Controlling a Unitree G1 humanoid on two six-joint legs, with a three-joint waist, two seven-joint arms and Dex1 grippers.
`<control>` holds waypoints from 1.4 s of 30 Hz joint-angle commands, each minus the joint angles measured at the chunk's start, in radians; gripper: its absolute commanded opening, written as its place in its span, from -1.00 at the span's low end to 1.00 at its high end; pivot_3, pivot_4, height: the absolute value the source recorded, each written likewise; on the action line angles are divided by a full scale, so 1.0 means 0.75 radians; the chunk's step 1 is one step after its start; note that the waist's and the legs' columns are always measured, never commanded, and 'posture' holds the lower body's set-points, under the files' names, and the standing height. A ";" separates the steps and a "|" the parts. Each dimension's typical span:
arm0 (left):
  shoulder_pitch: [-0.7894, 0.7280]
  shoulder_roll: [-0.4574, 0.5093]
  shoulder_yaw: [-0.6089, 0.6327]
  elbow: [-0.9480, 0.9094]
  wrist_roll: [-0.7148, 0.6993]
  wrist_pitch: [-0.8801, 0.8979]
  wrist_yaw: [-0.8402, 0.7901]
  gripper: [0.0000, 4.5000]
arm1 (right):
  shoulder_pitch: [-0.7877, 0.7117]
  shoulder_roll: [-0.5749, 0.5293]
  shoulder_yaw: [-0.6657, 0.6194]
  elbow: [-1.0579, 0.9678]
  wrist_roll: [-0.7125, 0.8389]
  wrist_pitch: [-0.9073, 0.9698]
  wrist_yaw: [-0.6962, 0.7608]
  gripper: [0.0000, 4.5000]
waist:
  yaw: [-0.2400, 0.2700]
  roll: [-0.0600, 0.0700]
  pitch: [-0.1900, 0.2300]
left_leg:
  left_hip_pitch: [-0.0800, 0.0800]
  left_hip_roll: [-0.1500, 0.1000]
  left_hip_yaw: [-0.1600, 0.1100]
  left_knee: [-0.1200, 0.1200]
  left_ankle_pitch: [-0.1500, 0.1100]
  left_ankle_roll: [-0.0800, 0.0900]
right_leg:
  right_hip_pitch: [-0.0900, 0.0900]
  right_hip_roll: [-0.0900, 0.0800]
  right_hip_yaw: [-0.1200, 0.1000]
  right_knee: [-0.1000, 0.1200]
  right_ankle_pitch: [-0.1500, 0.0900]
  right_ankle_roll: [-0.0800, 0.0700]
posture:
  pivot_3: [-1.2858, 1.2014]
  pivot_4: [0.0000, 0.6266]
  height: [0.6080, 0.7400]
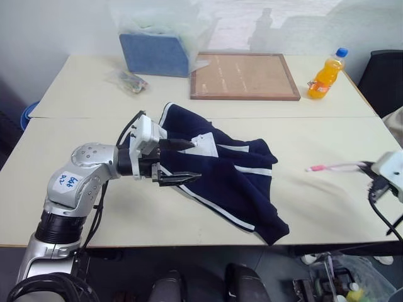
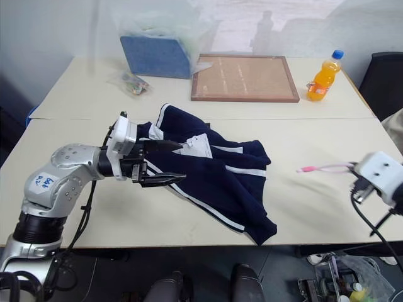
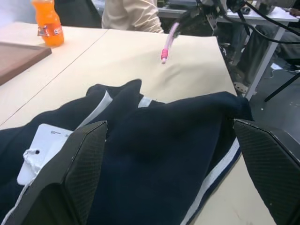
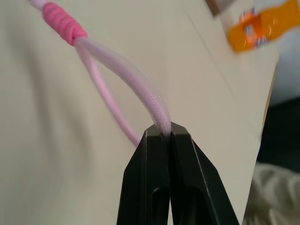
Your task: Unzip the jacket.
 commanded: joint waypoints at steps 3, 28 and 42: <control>-0.056 -0.027 -0.033 0.029 0.039 -0.054 -0.056 1.00 | 0.009 -0.021 -0.027 0.057 0.049 0.024 0.002 -0.57 | -0.019 0.000 0.000 | 0.000 0.000 0.000 0.000 0.000 0.000 | 0.000 0.001 0.000 0.000 0.000 0.000 | 0.03 -0.52 1.00; -0.297 0.256 -0.137 0.804 0.558 -0.820 -0.418 1.00 | -0.291 -0.068 0.308 -0.880 0.954 0.996 0.176 0.99 | 0.020 -0.008 0.000 | -0.006 0.001 -0.009 0.003 0.000 0.000 | -0.002 -0.001 -0.005 0.000 0.000 -0.001 | 0.03 -0.52 1.00; -0.442 0.190 -0.080 0.974 0.551 -0.820 -0.476 1.00 | -0.221 0.099 0.558 -0.937 0.986 1.163 0.079 0.61 | 0.016 -0.009 0.000 | -0.009 -0.001 -0.006 0.005 -0.001 0.003 | -0.003 -0.001 -0.009 -0.001 0.001 0.001 | 0.03 -0.52 1.00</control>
